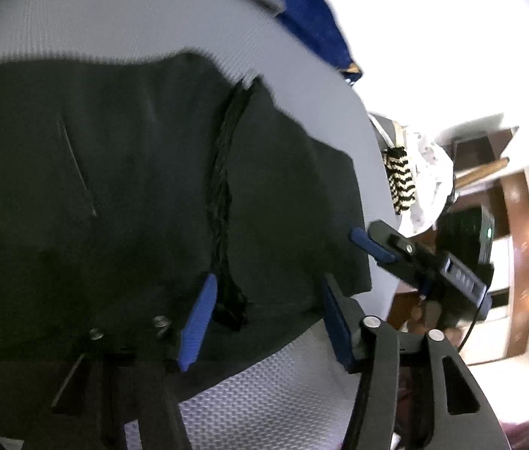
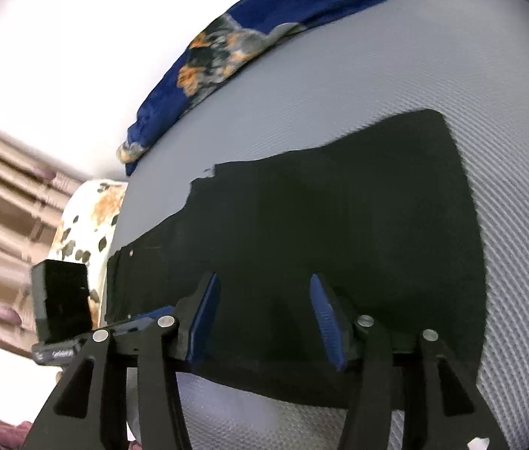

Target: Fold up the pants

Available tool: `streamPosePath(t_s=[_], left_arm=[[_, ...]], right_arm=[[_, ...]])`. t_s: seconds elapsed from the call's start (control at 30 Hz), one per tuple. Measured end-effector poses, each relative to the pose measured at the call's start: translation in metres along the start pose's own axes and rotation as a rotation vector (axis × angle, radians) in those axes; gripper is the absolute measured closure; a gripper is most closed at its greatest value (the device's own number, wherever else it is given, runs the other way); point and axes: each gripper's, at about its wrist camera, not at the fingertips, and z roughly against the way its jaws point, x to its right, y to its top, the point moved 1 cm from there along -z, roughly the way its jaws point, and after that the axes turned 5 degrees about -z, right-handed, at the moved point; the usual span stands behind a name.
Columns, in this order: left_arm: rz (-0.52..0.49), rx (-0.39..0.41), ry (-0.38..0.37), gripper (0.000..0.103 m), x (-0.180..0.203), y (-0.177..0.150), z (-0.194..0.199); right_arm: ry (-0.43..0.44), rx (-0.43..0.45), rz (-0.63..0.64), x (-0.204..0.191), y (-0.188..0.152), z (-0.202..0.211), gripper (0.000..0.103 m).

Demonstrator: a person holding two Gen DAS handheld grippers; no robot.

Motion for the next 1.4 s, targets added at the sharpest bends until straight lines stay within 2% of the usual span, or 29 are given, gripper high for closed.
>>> streamPosePath(t_s=[0.03, 0.17, 0.23, 0.5, 0.63, 0.7, 0.73, 0.83, 1.0, 1.17, 1.27, 1.4], left_arm=[[0.025, -0.011, -0.007, 0.053, -0.003, 0.001, -0.003], [0.134, -0.057, -0.031, 0.056, -0.017, -0.001, -0.017], [0.155, -0.058, -0.043, 0.057, -0.018, -0.002, -0.020], [0.182, -0.088, -0.069, 0.057, -0.011, -0.003, -0.033], [0.161, -0.093, -0.057, 0.059, 0.000, 0.002, -0.042], [0.164, -0.097, -0.049, 0.081, 0.001, 0.004, -0.044], [0.158, -0.101, -0.038, 0.096, 0.001, 0.003, -0.044], [0.123, -0.081, -0.008, 0.096, 0.009, 0.003, -0.040], [0.009, -0.040, -0.021, 0.096, 0.031, -0.008, -0.012], [-0.006, -0.081, 0.108, 0.095, 0.008, -0.022, -0.016], [0.004, -0.078, 0.117, 0.093, 0.000, -0.023, -0.022], [-0.121, -0.037, 0.235, 0.088, 0.020, -0.020, -0.015]], right_arm=[[0.004, 0.005, -0.016, 0.004, 0.000, 0.001, 0.054], [0.014, 0.022, -0.053, 0.018, 0.000, 0.007, 0.054], [0.017, 0.029, -0.060, 0.021, 0.000, 0.008, 0.054], [0.040, 0.029, -0.095, 0.033, 0.002, 0.005, 0.054], [0.038, 0.016, -0.092, 0.031, -0.001, 0.002, 0.054], [0.027, 0.013, -0.079, 0.029, -0.001, 0.001, 0.054], [0.022, 0.015, -0.073, 0.027, -0.002, 0.001, 0.054], [0.007, 0.018, -0.058, 0.024, -0.003, 0.002, 0.054], [-0.028, 0.030, -0.023, 0.017, -0.004, 0.004, 0.054], [-0.063, 0.003, 0.013, 0.012, -0.009, -0.008, 0.051], [-0.113, -0.022, 0.029, 0.013, -0.012, -0.021, 0.052], [-0.150, -0.026, 0.083, 0.006, -0.011, -0.024, 0.052]])
